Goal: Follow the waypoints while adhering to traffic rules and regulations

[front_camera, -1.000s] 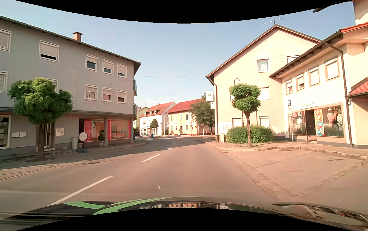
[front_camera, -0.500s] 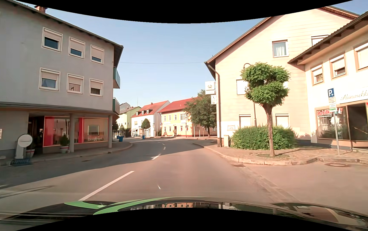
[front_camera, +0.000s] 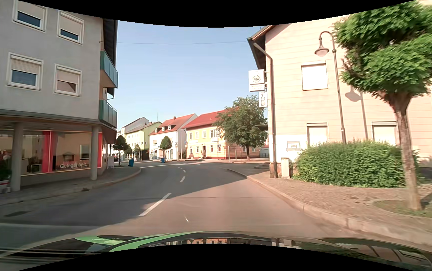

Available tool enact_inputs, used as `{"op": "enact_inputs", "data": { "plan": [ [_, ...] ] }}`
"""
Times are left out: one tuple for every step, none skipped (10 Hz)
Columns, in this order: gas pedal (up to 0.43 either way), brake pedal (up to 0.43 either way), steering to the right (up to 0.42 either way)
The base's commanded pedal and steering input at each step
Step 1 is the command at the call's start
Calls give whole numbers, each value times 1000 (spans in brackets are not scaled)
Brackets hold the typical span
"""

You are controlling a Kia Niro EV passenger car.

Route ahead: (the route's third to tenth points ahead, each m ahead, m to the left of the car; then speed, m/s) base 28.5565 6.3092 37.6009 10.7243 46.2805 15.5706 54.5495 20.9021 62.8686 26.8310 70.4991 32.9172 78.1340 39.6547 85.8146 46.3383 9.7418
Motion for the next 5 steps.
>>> {"op": "enact_inputs", "data": {
  "plan": [
    [130,0,-12],
    [130,0,-12],
    [138,0,-16],
    [138,0,-21],
    [138,0,-28]
  ]
}}
